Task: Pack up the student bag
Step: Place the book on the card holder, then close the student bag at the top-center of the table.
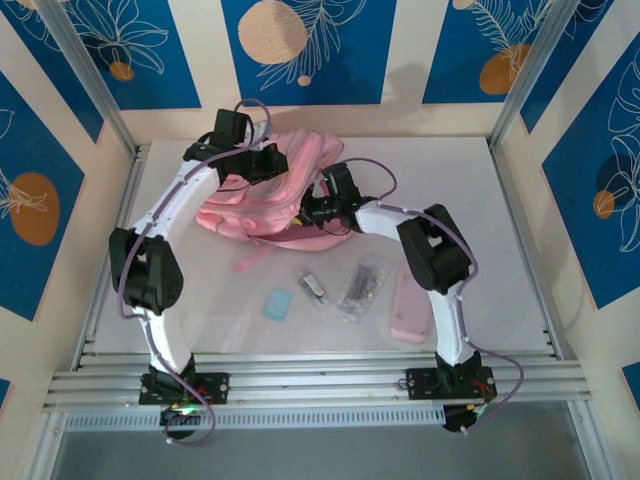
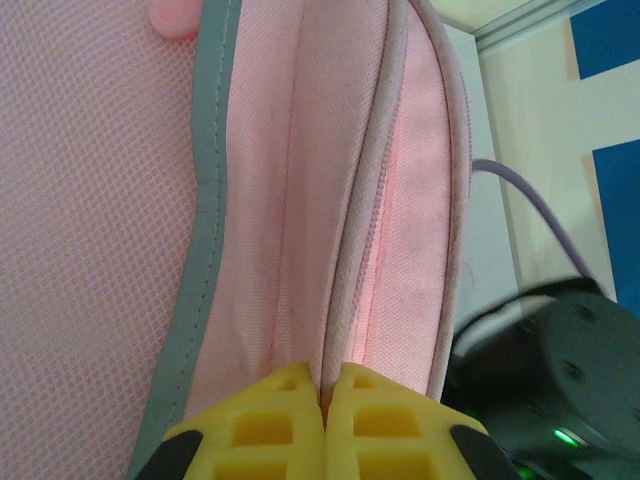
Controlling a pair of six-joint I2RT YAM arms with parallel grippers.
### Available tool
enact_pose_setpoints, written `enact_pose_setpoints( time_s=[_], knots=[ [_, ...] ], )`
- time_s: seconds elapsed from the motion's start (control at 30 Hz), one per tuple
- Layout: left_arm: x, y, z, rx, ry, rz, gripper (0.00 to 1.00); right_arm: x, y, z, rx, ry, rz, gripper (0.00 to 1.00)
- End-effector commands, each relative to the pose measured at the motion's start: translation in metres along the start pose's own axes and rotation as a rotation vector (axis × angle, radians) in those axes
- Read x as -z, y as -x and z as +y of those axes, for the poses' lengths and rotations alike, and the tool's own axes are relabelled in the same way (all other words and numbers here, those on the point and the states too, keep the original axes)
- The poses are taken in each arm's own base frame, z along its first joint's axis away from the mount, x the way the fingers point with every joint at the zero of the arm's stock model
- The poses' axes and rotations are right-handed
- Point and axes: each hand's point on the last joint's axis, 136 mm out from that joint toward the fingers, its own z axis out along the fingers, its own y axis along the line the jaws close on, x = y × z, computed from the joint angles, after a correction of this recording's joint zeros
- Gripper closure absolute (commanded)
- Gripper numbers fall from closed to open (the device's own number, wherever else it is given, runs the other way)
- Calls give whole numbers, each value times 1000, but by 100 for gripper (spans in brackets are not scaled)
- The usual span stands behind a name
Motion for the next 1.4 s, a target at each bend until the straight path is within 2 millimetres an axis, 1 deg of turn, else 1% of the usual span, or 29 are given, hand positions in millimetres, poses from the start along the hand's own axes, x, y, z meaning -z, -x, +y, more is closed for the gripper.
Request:
enact_pose_setpoints(
  time_s=[0.0,0.07,0.17,0.23,0.3,0.37,0.4,0.5,0.57,0.6,0.67,0.73,0.77,0.83,0.9,0.97,1.07,1.17,1.23,1.3,1.37],
  knots=[
    [32,14,-42,-53,-131,-71,100,-7,18,13,16,40,-15,94],
    [32,14,-40,-53,-121,-82,100,-5,23,-2,-32,11,-30,85],
    [31,16,-34,-52,-98,-102,100,11,23,-16,-95,-31,-48,68],
    [29,17,-30,-52,-89,-110,100,27,18,-24,-118,-75,-67,53],
    [25,18,-25,-47,-74,-117,100,43,10,-32,-132,-130,-84,41],
    [21,19,-19,-38,-56,-120,100,60,1,-40,-148,-173,-89,35],
    [18,18,-16,-34,-51,-117,100,68,-7,-47,-167,-198,-82,33],
    [9,15,-6,-17,-26,-106,100,92,-29,-58,-183,-243,-65,32],
    [5,11,1,0,-12,-94,100,107,-44,-59,-156,-270,-56,32],
    [2,8,5,11,0,-85,96,114,-51,-58,-125,-294,-52,32],
    [-2,2,14,30,26,-61,81,124,-61,-56,-51,-347,-49,32],
    [-5,-9,25,51,58,-35,57,130,-70,-50,24,-389,-41,32],
    [-4,-14,29,58,71,-26,50,132,-73,-47,48,-404,-35,32],
    [-1,-26,38,73,99,-16,43,135,-79,-40,97,-439,-18,32],
    [9,-37,46,84,126,-22,37,135,-84,-34,144,-472,-7,33],
    [20,-49,57,111,152,-37,35,132,-89,-28,178,-497,6,33],
    [37,-71,80,191,183,-67,34,121,-98,-19,207,-494,25,34],
    [53,-96,109,266,237,-87,35,108,-105,-10,236,-480,32,35],
    [64,-110,126,311,266,-108,39,97,-109,-3,257,-459,35,35],
    [70,-121,137,343,272,-123,43,85,-115,4,278,-411,60,34],
    [74,-131,149,363,302,-129,44,75,-118,9,308,-377,69,34]
  ],
)
